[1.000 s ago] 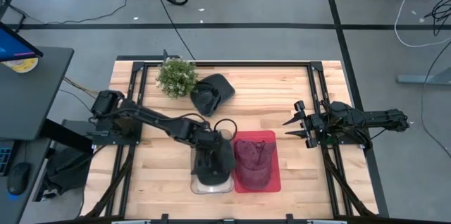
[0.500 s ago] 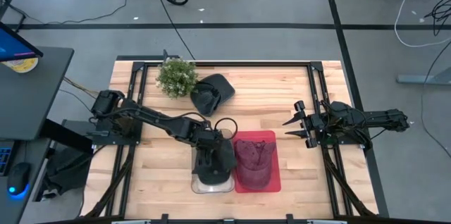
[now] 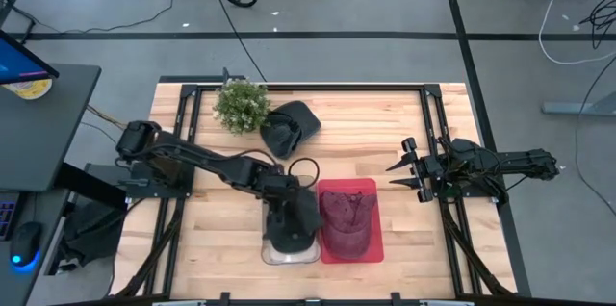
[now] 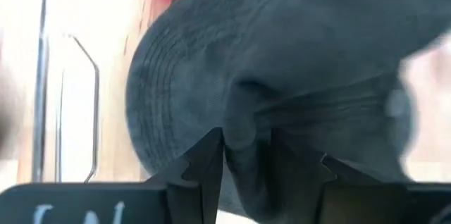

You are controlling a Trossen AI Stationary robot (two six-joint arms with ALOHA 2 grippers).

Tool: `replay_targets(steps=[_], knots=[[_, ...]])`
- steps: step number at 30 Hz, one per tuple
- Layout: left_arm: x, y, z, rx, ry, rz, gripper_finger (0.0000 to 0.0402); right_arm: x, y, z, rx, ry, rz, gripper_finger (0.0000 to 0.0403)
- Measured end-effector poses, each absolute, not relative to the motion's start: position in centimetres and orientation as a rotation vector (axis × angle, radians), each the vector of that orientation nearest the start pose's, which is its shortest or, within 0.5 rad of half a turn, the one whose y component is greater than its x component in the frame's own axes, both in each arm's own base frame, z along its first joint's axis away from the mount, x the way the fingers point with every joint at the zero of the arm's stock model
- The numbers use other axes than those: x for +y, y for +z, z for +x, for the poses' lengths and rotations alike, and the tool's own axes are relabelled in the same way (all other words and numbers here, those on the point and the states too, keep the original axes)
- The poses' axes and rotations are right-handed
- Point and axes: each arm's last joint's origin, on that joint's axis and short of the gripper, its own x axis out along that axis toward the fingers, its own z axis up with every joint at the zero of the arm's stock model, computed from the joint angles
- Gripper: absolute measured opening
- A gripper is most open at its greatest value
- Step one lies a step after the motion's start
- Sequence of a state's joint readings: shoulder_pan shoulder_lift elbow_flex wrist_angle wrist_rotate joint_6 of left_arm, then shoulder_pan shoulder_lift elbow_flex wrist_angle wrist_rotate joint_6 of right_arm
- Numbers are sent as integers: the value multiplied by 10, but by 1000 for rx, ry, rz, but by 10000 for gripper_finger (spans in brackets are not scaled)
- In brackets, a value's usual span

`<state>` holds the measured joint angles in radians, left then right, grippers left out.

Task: Pick & Place hat
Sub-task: Put the bottom black cap into the transparent bin

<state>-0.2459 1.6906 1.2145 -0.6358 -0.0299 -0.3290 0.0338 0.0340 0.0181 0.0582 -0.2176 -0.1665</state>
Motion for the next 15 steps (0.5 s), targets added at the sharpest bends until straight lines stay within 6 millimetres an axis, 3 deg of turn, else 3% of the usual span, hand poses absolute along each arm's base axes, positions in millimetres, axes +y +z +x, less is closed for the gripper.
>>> replay_targets(steps=[8,15], knots=[[-80,244,325,997,33,-123,124,10,173,98,-63,247,-170,157],[-82,259,339,771,71,-126,124,10,173,98,-64,247,-170,157]])
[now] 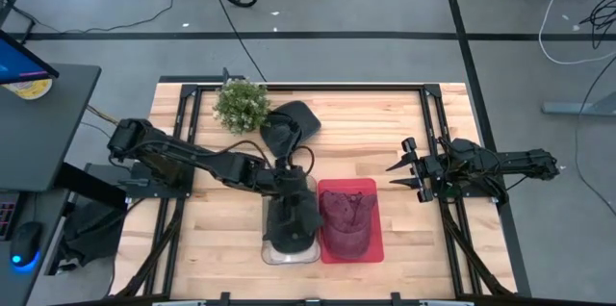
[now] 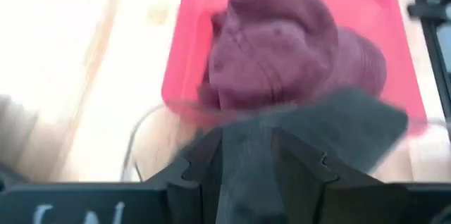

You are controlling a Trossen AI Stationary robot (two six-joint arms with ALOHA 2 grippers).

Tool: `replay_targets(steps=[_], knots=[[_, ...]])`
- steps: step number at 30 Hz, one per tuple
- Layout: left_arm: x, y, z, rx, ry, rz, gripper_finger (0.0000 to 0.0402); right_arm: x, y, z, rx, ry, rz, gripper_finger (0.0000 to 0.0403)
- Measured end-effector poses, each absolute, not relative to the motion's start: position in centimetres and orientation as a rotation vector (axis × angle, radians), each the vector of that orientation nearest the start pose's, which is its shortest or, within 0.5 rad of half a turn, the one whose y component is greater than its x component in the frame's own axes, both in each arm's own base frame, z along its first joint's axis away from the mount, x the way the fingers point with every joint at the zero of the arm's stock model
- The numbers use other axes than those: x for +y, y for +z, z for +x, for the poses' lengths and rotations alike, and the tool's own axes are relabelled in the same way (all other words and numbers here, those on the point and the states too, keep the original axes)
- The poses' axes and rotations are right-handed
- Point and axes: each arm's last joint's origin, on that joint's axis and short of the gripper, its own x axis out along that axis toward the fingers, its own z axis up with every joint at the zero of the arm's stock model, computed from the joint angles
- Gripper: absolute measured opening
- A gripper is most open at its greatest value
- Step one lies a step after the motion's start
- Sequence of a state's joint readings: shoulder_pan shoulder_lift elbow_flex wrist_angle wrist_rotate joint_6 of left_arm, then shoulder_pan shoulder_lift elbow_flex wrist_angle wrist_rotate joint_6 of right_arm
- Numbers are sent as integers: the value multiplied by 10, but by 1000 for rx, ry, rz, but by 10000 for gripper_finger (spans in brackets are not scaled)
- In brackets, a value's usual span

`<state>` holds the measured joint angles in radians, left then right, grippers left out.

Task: Pick & Place hat
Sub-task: Put the bottom black cap into the transparent bin

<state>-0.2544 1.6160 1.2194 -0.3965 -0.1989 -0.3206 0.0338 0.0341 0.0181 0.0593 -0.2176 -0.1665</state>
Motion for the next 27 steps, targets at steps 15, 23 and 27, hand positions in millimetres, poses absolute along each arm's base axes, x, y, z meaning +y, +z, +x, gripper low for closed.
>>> replay_targets(steps=[15,23,27], knots=[[-116,205,352,989,-265,-163,124,10,173,98,-60,247,-169,157],[-103,172,367,1084,-317,-213,124,10,172,98,-56,248,-169,157],[-94,174,368,1090,-327,-293,124,10,172,98,-56,248,-169,157]])
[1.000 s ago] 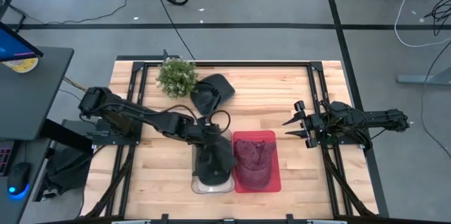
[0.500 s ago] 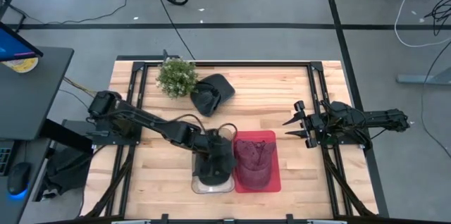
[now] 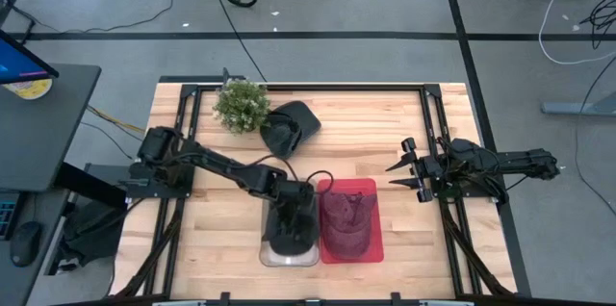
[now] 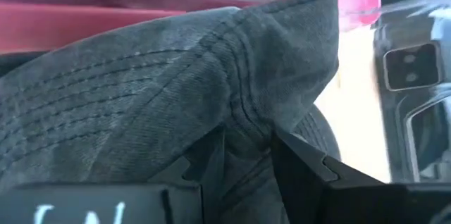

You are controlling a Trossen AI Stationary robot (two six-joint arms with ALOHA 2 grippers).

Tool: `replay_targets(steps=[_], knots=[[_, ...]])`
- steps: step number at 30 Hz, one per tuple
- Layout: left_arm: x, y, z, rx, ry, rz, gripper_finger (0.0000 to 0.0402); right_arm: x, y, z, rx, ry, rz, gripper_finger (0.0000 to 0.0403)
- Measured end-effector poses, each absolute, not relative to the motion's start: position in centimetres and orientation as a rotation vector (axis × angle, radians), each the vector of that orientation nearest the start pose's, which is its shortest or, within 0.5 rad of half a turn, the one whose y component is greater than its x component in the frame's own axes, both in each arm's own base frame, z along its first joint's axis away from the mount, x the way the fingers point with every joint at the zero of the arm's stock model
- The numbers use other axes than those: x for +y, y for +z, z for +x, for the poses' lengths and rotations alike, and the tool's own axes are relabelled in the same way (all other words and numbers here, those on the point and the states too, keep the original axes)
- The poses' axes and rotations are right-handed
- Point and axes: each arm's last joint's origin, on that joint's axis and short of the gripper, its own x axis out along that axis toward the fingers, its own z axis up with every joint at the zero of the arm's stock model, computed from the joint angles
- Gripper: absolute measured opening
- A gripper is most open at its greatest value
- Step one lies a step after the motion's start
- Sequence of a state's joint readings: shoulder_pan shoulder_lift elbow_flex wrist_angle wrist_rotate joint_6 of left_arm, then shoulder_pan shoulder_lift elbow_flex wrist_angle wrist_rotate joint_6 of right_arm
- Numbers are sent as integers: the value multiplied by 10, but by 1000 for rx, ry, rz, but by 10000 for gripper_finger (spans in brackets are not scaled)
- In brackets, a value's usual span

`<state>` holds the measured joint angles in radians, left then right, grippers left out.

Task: Pick & Place hat
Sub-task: Put the bottom black cap into the transparent bin

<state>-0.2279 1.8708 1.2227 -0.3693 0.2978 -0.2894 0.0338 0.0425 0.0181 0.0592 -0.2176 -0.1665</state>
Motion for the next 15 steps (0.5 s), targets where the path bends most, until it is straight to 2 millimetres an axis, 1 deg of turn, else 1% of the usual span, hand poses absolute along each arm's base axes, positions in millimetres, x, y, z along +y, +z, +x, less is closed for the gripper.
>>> replay_targets(steps=[4,15], knots=[[-92,183,364,1086,-310,-334,124,10,172,98,-55,248,-169,157],[-90,218,356,970,-269,-317,124,10,172,98,-55,248,-169,157]])
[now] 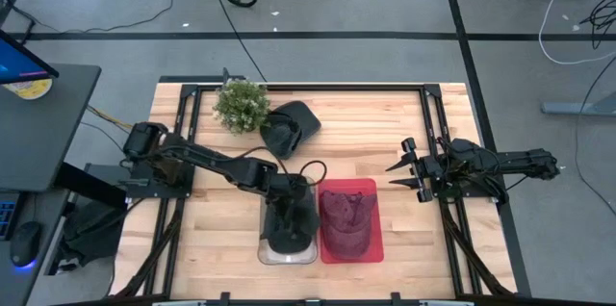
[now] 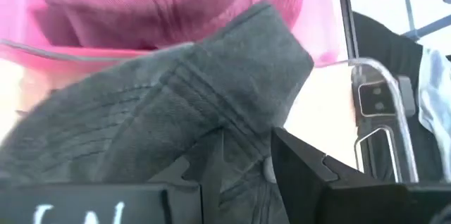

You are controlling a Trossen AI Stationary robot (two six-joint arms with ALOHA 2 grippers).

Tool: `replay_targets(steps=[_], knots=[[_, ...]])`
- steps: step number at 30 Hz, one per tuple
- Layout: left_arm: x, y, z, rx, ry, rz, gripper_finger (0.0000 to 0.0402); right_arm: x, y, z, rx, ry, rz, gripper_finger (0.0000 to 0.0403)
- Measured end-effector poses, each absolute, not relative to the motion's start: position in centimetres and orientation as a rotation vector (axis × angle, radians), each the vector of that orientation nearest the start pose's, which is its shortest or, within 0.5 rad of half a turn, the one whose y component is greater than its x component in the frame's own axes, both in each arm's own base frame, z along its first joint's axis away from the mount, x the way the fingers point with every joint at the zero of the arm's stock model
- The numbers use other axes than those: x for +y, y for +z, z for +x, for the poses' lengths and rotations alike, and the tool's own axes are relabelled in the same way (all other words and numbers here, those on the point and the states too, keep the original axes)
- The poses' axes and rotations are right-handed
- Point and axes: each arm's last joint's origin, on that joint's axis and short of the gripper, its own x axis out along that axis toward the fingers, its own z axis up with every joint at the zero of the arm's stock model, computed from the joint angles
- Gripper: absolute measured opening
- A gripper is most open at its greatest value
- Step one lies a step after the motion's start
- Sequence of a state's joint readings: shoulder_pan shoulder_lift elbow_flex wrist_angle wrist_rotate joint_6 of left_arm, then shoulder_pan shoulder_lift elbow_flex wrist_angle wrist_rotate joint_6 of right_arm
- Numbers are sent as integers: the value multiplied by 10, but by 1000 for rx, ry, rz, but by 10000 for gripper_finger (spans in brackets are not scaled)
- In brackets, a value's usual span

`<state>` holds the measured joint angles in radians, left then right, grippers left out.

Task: Pick & Place hat
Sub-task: Put the bottom black cap into the transparent bin, then put the black cap into the transparent bin

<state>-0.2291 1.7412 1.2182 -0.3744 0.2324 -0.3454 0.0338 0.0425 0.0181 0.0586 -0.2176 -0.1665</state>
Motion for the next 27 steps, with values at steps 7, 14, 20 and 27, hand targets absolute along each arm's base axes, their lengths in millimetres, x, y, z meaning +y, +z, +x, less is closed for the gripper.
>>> replay_targets(steps=[7,14,20,27], knots=[[-84,248,344,864,-224,-217,124,10,172,98,-55,248,-169,157],[-77,279,321,783,-40,-24,124,10,172,98,-55,248,-169,157],[-72,283,302,844,182,91,124,10,172,98,-55,248,-169,157],[-64,276,298,897,344,180,124,10,172,98,-57,247,-169,157]])
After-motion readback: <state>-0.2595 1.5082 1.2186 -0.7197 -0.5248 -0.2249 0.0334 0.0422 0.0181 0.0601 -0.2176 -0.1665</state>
